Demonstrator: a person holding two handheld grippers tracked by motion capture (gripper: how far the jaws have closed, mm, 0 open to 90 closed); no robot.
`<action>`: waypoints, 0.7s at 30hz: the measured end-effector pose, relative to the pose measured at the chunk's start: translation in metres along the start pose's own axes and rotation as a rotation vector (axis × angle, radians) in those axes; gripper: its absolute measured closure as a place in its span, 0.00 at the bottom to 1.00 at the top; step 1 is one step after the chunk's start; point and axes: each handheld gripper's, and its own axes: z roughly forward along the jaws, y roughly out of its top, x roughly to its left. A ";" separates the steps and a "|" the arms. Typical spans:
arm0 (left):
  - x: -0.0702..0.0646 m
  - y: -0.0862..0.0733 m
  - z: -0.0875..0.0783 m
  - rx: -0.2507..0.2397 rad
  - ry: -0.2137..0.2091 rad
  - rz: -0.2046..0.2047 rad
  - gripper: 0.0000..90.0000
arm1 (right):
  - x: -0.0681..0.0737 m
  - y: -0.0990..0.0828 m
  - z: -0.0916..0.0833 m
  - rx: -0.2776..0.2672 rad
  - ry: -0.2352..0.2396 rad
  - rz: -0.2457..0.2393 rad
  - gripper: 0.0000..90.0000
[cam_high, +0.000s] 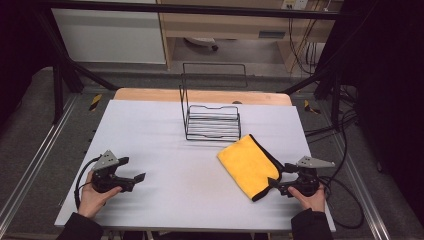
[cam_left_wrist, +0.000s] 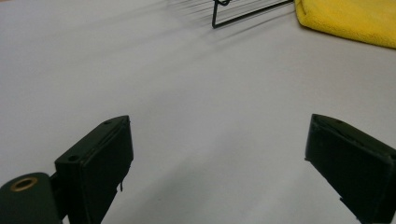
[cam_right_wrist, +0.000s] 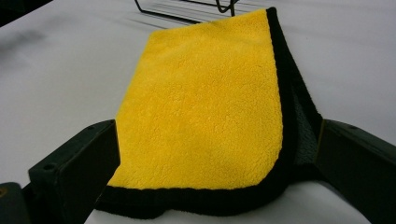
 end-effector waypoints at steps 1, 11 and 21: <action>0.000 0.000 0.000 0.001 0.000 -0.002 0.08 | 0.000 0.000 0.000 0.000 -0.001 -0.001 0.01; 0.000 -0.001 0.000 -0.002 -0.002 -0.010 0.08 | 0.002 0.001 0.000 0.006 -0.006 -0.004 0.01; 0.000 -0.003 -0.001 0.000 0.003 -0.008 0.09 | 0.016 0.006 0.009 0.038 -0.007 -0.031 0.02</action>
